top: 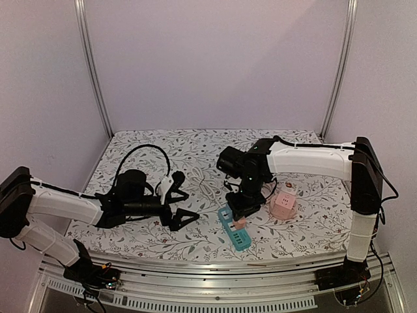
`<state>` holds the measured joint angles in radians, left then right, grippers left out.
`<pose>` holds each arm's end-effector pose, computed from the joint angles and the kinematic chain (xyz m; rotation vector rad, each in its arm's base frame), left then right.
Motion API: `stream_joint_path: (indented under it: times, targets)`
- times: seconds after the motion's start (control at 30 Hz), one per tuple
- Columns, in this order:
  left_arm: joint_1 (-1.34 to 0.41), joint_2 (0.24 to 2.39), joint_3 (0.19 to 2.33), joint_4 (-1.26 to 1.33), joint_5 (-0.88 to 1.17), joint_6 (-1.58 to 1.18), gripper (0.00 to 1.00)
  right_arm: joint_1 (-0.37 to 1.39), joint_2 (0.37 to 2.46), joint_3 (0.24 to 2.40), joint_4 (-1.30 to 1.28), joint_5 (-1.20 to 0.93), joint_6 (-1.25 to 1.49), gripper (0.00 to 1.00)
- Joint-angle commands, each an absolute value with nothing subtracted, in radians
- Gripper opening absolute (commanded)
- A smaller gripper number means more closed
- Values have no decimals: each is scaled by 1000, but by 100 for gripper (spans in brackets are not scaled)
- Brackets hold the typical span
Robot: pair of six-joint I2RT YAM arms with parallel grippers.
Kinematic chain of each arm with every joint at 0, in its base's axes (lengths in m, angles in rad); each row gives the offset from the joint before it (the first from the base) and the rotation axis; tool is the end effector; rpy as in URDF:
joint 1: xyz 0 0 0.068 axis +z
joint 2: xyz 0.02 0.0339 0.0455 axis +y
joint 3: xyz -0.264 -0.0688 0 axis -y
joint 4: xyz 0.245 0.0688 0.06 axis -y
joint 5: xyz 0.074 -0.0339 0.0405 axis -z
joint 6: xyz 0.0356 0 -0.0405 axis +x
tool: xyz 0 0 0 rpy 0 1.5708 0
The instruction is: Insert the plug
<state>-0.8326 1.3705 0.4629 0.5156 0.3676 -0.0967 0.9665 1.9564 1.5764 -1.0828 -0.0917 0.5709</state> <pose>0.1687 -0.2044 0.1751 0.9742 1.8194 -0.9540 0.2137 0.3153 0.2141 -0.6207 3.0576 0.2201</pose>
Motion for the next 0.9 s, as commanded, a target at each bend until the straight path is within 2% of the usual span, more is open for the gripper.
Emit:
stream_joint_path:
  times: [0.0,0.87]
  targets:
    - [-848,1385,484,501,357,-82,99,968,1992,1573,-1105,-28,562,0]
    - [-851,1392,493,486,348,-82,99,993,2072,1599,-1120,44,548,0]
